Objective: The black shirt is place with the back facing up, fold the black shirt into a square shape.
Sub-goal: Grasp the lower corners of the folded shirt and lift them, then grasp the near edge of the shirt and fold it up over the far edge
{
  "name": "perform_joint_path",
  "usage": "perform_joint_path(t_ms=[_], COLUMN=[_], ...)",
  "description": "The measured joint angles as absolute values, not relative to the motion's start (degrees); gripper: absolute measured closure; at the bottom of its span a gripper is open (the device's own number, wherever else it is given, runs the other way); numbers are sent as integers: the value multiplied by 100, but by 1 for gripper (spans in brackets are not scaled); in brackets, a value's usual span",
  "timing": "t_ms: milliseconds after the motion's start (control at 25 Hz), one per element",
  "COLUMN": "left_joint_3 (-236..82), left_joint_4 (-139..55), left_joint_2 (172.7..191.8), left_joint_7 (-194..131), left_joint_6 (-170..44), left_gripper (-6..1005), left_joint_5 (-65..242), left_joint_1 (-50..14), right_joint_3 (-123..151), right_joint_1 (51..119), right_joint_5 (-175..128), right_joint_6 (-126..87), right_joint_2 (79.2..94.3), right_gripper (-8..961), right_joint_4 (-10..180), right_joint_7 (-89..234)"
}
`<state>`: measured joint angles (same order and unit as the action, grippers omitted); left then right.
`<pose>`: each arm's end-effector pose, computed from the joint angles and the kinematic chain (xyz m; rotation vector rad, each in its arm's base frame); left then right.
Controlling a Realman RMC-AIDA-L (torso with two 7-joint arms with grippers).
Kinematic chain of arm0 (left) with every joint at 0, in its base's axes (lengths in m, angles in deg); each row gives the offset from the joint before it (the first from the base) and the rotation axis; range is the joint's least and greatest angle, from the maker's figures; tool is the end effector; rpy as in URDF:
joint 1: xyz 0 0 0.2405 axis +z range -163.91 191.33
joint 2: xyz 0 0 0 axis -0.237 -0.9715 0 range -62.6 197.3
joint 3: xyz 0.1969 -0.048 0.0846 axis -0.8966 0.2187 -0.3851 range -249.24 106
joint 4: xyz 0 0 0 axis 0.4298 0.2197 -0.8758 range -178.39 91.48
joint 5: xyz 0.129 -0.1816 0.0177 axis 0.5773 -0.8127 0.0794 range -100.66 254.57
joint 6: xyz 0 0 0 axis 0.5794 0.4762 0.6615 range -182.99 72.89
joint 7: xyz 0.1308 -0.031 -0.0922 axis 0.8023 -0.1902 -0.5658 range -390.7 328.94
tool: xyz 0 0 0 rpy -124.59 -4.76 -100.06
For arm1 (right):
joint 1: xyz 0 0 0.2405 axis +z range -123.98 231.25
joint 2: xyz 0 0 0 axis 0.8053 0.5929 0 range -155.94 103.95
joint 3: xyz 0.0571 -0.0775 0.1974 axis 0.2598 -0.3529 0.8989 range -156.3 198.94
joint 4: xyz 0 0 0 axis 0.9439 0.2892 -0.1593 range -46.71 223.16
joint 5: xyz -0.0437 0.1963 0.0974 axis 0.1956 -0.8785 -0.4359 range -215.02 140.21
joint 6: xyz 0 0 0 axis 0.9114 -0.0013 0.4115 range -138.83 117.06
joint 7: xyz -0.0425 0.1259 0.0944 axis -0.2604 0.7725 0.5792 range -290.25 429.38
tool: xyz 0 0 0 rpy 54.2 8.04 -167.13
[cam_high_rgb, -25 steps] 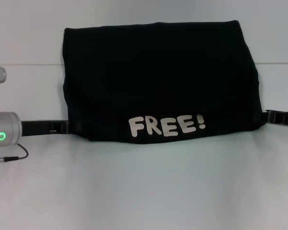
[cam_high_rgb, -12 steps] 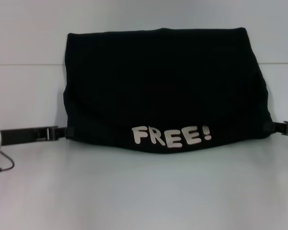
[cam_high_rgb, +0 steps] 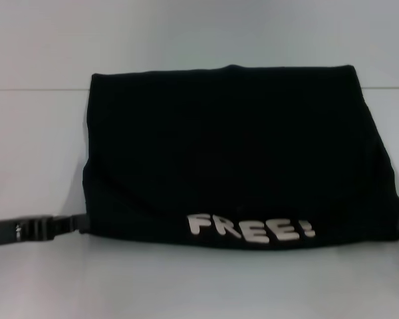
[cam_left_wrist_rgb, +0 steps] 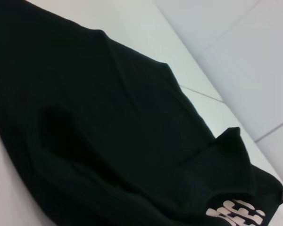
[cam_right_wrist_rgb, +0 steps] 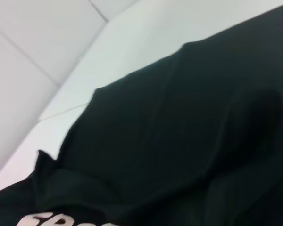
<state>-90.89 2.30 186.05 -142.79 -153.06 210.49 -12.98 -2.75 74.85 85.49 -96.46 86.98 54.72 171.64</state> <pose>-0.2950 0.2965 0.0505 -2.3897 -1.5267 -0.6591 0.3444 0.2922 0.0554 -2.2084 1.4510 0.6672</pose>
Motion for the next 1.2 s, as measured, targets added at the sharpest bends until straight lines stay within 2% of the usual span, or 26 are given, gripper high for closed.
perform_joint_path(t_ms=[520, 1200], left_joint_3=[-8824, -8317], left_joint_4=[496, 580], left_joint_2=[18566, 18565], left_joint_7=[-13940, -13697], left_joint_6=[-16643, -16953], left_gripper=[997, 998], left_joint_5=[21104, 21335], left_joint_1=[-821, -664], right_joint_3=[-136, 126], right_joint_1=[6700, 6680], right_joint_5=[8612, 8875], right_joint_6=[-10971, -11249], right_joint_2=[8687, 8642], right_gripper=[898, 892], right_joint_4=[5474, 5474], right_joint_7=[16150, 15964])
